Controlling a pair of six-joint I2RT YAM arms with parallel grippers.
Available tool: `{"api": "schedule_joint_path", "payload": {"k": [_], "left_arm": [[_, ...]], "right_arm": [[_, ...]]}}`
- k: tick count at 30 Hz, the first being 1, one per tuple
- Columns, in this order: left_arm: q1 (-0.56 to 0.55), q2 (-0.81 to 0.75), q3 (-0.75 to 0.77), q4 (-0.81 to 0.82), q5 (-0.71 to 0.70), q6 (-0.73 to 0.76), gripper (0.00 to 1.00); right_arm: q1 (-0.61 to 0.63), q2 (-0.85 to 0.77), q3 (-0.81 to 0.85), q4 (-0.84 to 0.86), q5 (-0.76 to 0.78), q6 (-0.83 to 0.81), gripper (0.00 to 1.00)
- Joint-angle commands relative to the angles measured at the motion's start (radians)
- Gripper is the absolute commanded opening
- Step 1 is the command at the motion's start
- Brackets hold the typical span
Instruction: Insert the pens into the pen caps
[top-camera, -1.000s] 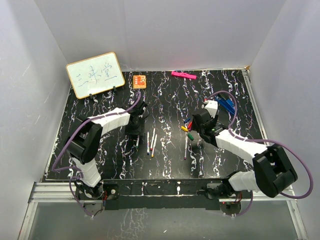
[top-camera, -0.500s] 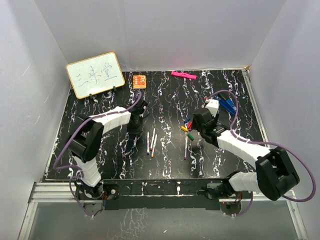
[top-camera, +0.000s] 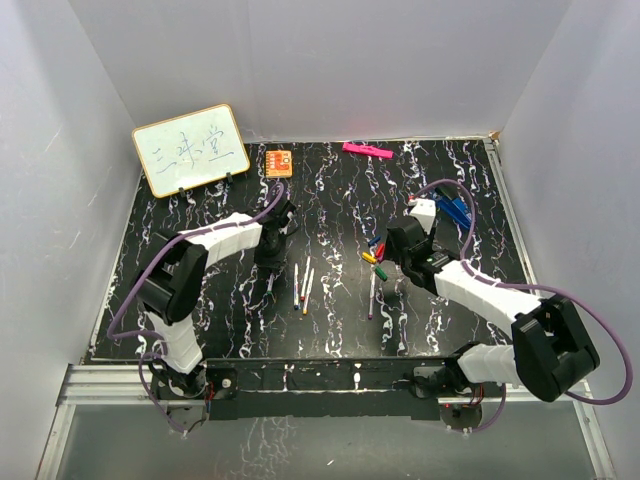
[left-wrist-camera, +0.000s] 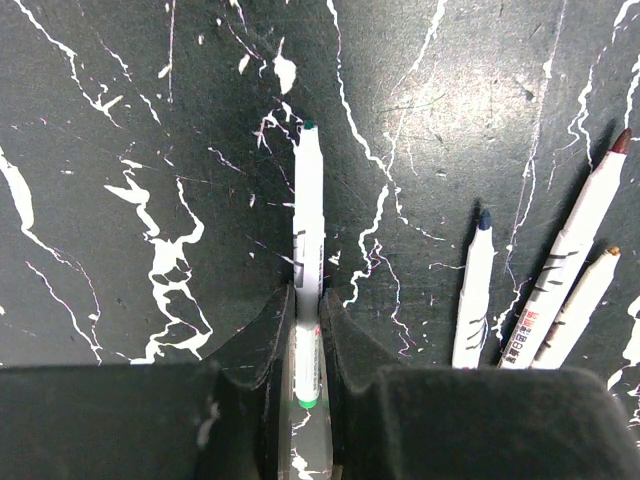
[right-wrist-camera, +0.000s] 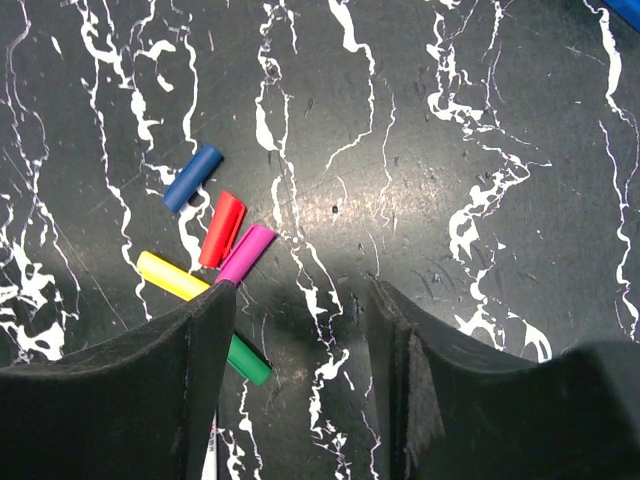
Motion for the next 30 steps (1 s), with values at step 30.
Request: {"api": "schedule_joint_path", "payload": {"k": [30], "left_arm": [[-0.001,-0.285,-0.063,-0.02,0.088,0.011,0.0]], "right_arm": [[-0.003,0.154,0.049,-0.126,-0.316,-0.091,0.51]]}}
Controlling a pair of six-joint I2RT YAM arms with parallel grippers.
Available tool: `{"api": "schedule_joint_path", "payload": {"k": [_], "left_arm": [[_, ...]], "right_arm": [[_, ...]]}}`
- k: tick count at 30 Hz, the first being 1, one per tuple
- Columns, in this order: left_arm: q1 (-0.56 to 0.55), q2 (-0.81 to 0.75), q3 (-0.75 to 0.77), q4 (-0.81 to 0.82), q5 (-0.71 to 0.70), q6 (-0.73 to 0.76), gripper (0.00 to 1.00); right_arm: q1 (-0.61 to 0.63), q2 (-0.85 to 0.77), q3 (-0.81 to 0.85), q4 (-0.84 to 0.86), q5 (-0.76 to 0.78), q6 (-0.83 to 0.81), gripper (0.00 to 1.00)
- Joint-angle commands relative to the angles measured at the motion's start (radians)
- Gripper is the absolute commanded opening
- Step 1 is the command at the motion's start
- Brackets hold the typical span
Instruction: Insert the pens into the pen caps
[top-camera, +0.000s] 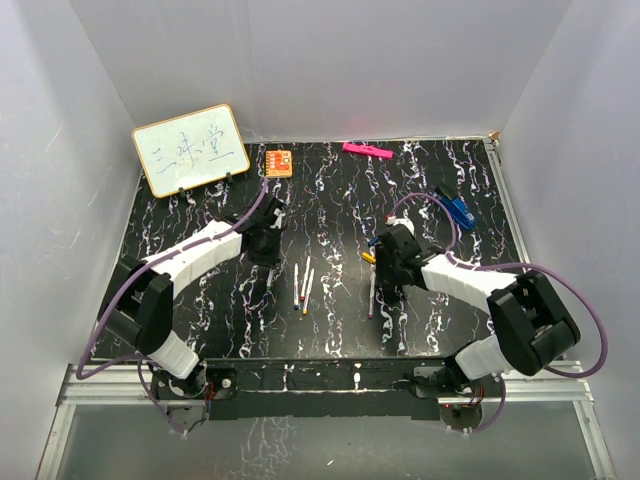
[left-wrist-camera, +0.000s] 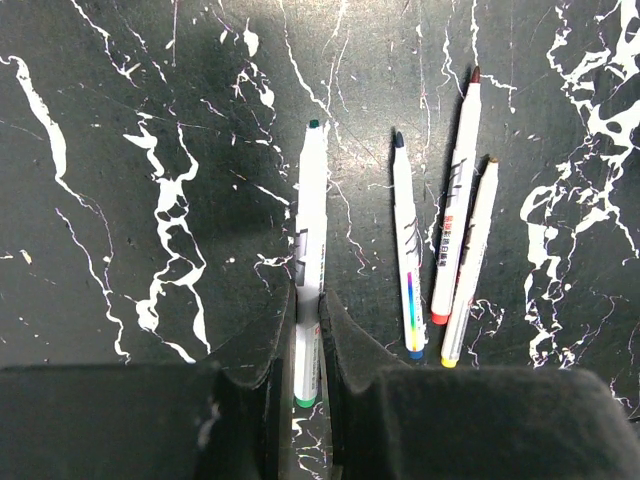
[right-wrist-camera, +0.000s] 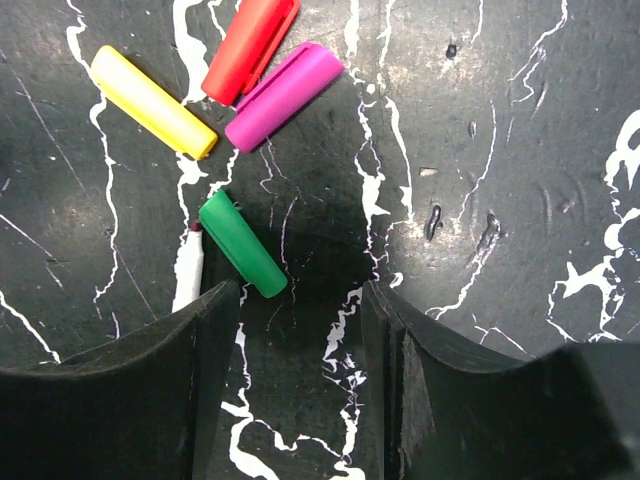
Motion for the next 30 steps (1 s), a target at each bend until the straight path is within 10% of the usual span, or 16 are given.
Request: {"api": "schedule_joint_path", "payload": {"k": [1,30], "left_arm": [[-0.001,-0.025,-0.006,-0.018,0.036,-0.008,0.0],[-0.001,0.017,0.014,0.003,0.055,-0.008,0.0]], "right_arm": [[-0.003,0.003,0.048,0.0,-0.023,0.0,0.51],[0.012,0.165,0.087,-0.021,-0.033,0.029,0.38]]}}
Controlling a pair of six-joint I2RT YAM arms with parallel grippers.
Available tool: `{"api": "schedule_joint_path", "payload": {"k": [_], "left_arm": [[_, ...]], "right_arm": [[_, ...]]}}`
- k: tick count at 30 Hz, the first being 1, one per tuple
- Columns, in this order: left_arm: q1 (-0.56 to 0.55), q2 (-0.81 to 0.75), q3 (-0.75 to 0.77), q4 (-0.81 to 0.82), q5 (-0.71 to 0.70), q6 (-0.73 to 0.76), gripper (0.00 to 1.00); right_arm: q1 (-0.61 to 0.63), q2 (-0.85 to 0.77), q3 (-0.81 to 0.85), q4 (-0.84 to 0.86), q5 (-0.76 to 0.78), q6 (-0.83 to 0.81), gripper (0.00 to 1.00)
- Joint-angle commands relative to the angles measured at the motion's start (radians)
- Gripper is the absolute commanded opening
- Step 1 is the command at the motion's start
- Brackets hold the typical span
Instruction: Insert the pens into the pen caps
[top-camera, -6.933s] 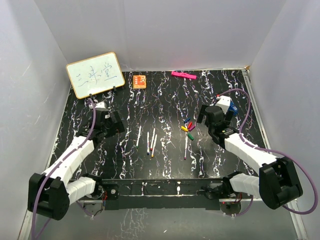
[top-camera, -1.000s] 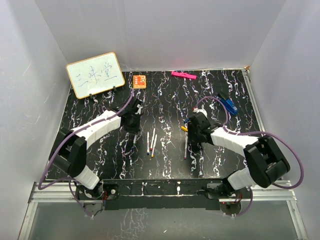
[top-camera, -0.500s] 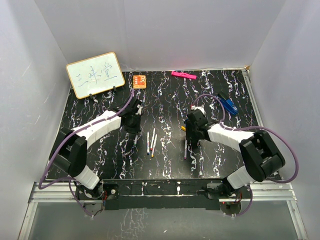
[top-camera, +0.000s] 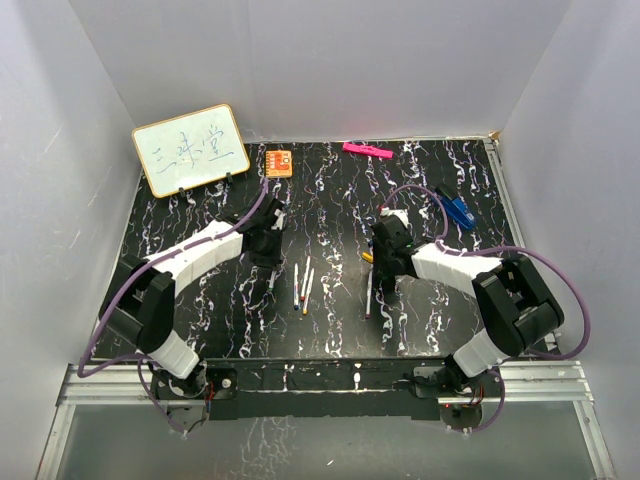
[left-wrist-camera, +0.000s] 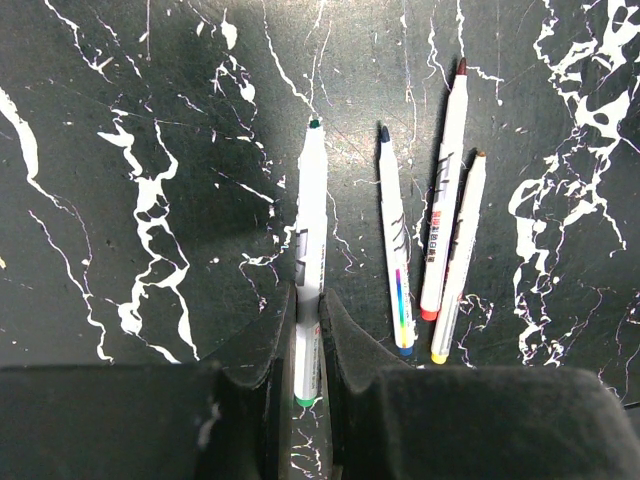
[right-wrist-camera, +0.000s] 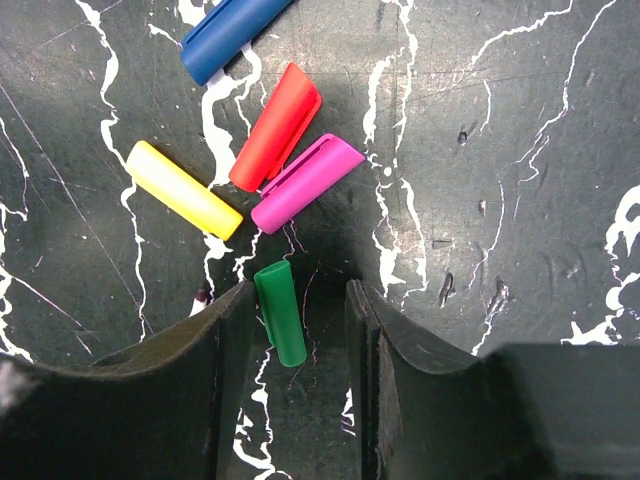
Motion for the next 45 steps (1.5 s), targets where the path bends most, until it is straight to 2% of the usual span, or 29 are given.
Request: {"api": "schedule_joint_path", "payload": {"k": [1,5,9,15,20,23,27,33,37,41,45], "left_arm": [[-0.001,0.015,0.02,-0.007,0.019,0.001,0.0],[-0.002,0.019,0.022,-0.008,0.02,0.008,0.0],[-0.002,0.021,0.023,-0.014,0.019,0.016,0.0],[-0.001,0.024,0.02,-0.015,0.02,0.018,0.0],[-0.002,0.026,0.021,-0.012,0.021,0.019,0.0],[-0.002,0.029,0.024,-0.015,0.022,0.021,0.0],[-0.001,0.029,0.024,-0.019,0.019,0.023,0.0],[-0.002,0.025,0.032,-0.019,0.018,0.025,0.0],[-0.002,0.018,0.041,-0.017,0.021,0.033,0.0],[0.0,-0.002,0.048,-0.002,0.037,0.045,0.0],[-0.002,-0.034,0.032,0.047,0.07,0.065,0.0]], "right_arm": [[0.012,0.048,-0.013,-0.043,-0.05,0.031,0.37],[0.019,0.062,-0.015,-0.056,-0.069,0.048,0.28],[0.031,0.066,-0.024,-0.072,-0.093,0.066,0.28],[0.051,0.06,-0.052,-0.089,-0.113,0.09,0.33],[0.061,0.074,-0.063,-0.104,-0.094,0.108,0.3],[0.063,0.084,-0.064,-0.121,-0.083,0.124,0.22],[0.064,0.1,-0.068,-0.132,-0.096,0.144,0.02],[0.074,0.113,-0.042,-0.156,-0.078,0.144,0.0],[0.084,0.041,0.01,-0.218,-0.032,0.144,0.0],[0.087,-0.11,0.106,-0.292,0.034,0.152,0.0],[0.087,-0.23,0.154,-0.255,0.079,0.142,0.0]]}}
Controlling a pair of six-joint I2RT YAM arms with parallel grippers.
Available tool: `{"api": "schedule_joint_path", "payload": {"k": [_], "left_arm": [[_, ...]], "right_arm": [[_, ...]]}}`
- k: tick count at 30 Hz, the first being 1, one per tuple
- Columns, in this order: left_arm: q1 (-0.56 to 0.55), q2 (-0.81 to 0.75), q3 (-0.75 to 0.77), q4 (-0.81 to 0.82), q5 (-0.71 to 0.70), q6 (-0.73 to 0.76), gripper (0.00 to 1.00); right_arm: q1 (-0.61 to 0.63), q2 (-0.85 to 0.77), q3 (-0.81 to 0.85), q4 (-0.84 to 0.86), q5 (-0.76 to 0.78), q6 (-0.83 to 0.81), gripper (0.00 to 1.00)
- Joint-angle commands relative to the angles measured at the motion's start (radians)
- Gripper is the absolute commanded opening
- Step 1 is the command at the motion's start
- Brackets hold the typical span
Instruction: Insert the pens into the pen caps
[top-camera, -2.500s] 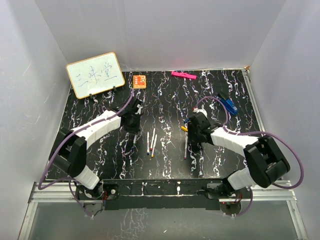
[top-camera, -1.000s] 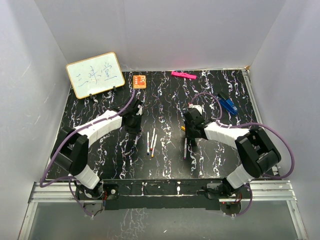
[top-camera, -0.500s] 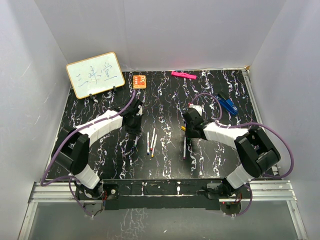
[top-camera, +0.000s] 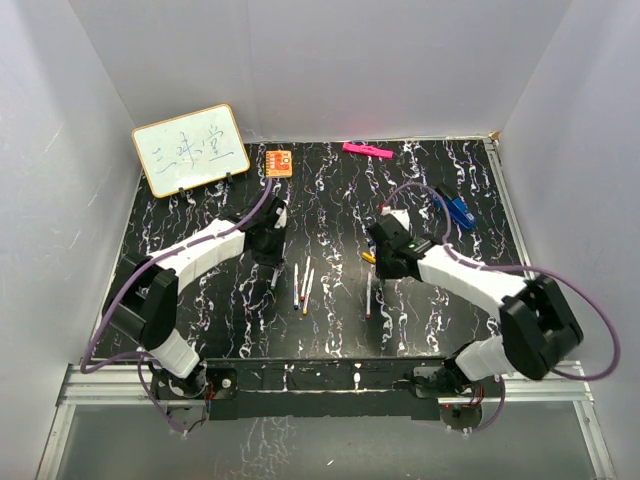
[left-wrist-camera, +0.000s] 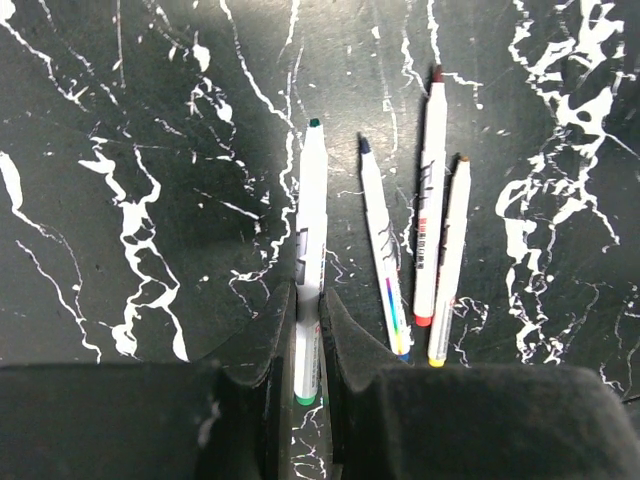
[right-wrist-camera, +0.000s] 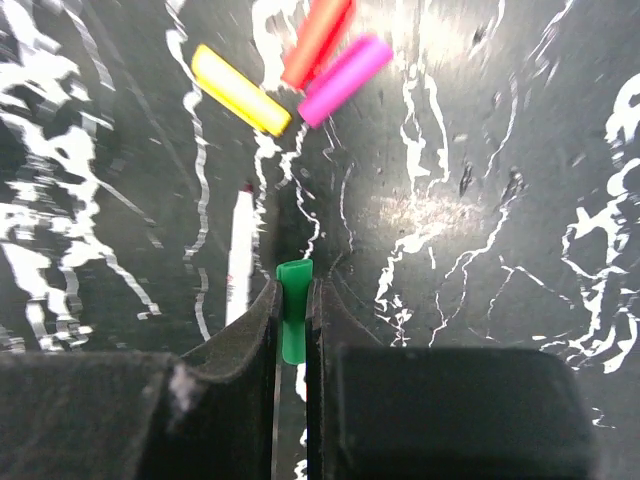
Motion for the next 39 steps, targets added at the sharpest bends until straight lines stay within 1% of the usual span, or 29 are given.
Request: {"api": "schedule_joint_path", "payload": {"k": [1,4,6,12,14,17,18,20,25,28,30,32,35,39], "left_arm": [[-0.002,-0.077,0.004,0.056,0.062,0.031,0.0],[-0.001,-0.139,-0.078,0.207,0.146,0.033,0.0],[-0.002,-0.165,-0.106,0.283,0.197,0.019,0.0],[-0.006,-0.164,-0.08,0.386,0.306,0.017,0.0],[-0.008,-0.181,-0.095,0.454,0.345,0.023,0.0],[-0.01,-0.223,-0.153,0.614,0.409,0.021,0.0],[-0.009,-0.238,-0.174,0.676,0.429,0.015,0.0],[-0.012,-0.268,-0.231,0.809,0.468,-0.005,0.0],[-0.016,-0.309,-0.354,1.104,0.543,-0.081,0.0],[-0.024,-0.314,-0.403,1.243,0.584,-0.142,0.0],[-0.032,-0.309,-0.414,1.287,0.601,-0.164,0.0],[-0.043,-0.302,-0.41,1.295,0.61,-0.172,0.0],[-0.053,-0.299,-0.413,1.308,0.616,-0.182,0.0],[-0.058,-0.301,-0.431,1.38,0.626,-0.222,0.0]], "right_arm": [[0.001,-0.155,0.09,0.029,0.074,-0.002,0.0],[0.0,-0.237,0.067,0.178,0.088,-0.028,0.0],[0.001,-0.271,0.06,0.27,0.085,-0.041,0.0],[0.001,-0.307,0.03,0.493,0.068,-0.088,0.0],[0.001,-0.319,0.0,0.583,0.053,-0.11,0.0],[0.001,-0.358,-0.079,0.76,0.019,-0.134,0.0],[0.001,-0.376,-0.106,0.847,-0.01,-0.142,0.0],[0.001,-0.389,-0.148,0.958,-0.059,-0.145,0.0],[0.0,-0.381,-0.203,1.151,-0.139,-0.131,0.0],[0.001,-0.369,-0.242,1.284,-0.192,-0.121,0.0],[0.0,-0.355,-0.262,1.362,-0.224,-0.114,0.0],[0.0,-0.34,-0.27,1.417,-0.252,-0.109,0.0],[0.001,-0.324,-0.272,1.468,-0.284,-0.103,0.0],[0.001,-0.313,-0.288,1.537,-0.311,-0.088,0.0]]}}
